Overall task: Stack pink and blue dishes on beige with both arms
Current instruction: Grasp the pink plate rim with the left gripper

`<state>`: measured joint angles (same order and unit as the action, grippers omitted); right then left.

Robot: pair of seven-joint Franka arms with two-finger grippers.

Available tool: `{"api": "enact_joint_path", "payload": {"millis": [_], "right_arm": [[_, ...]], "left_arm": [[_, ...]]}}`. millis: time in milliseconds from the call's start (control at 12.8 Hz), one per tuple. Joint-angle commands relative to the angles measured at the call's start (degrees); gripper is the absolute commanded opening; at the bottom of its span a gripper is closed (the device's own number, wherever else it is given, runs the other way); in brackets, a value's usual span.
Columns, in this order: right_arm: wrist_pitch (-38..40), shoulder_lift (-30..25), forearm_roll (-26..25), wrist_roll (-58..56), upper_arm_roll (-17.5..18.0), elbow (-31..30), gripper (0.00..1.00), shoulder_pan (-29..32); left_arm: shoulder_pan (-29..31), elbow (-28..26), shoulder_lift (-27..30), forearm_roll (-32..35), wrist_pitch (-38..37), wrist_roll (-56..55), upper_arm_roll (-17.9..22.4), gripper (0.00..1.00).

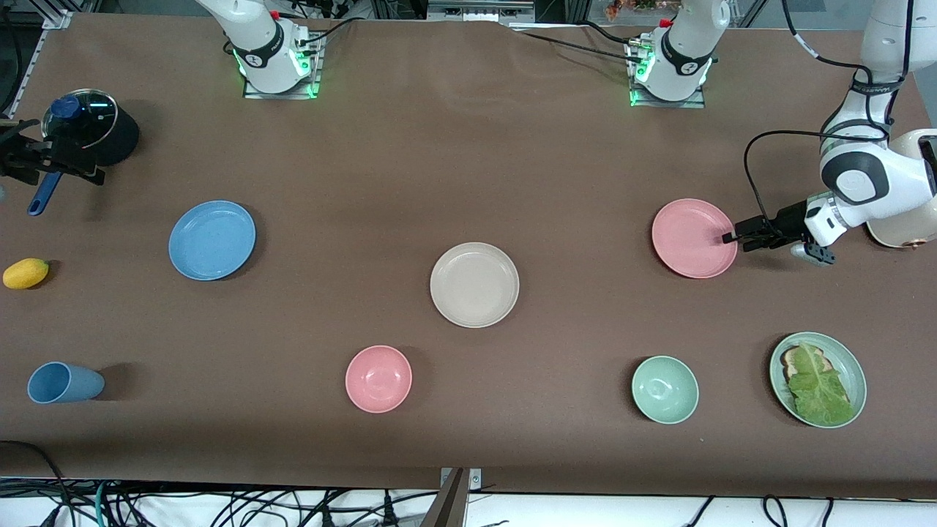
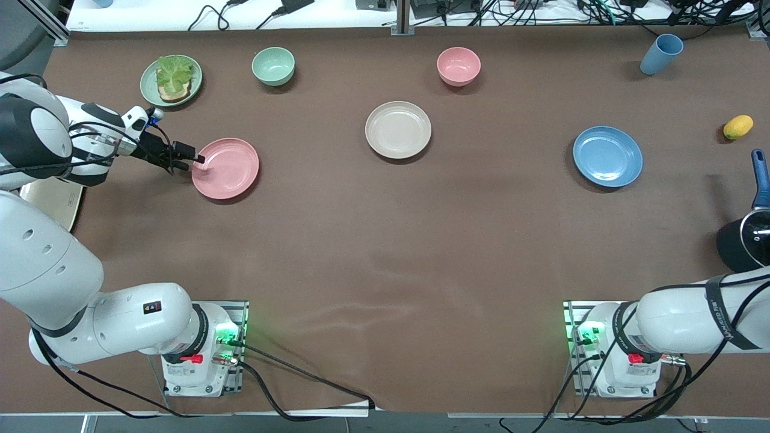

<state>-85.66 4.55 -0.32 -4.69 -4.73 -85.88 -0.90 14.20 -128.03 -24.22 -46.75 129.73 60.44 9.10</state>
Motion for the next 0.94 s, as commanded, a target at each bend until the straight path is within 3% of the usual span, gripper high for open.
{"api": "enact_joint_path", "payload": {"millis": [0,156,859], "right_arm": [[0.49,-0.77,-0.03,0.38,-0.10,-0.51,1.00,0.03],[0.49,-0.77,0.05,0.38,-0.10,-0.51,1.00,0.03],[1.11,-0.68,0.05,0.38,-0.28,-0.51,1.00,0.11]], "left_arm": [[-1.19,-0.37,0.05,-2.39,0.87,1.88,0.30,0.26],[-1.19,-0.37,0.14,-2.39,0.87,1.96,0.30,0.00],[-1.28,0.24,2.06,-1.77,-0.09,1.44,0.39,0.00]]}}
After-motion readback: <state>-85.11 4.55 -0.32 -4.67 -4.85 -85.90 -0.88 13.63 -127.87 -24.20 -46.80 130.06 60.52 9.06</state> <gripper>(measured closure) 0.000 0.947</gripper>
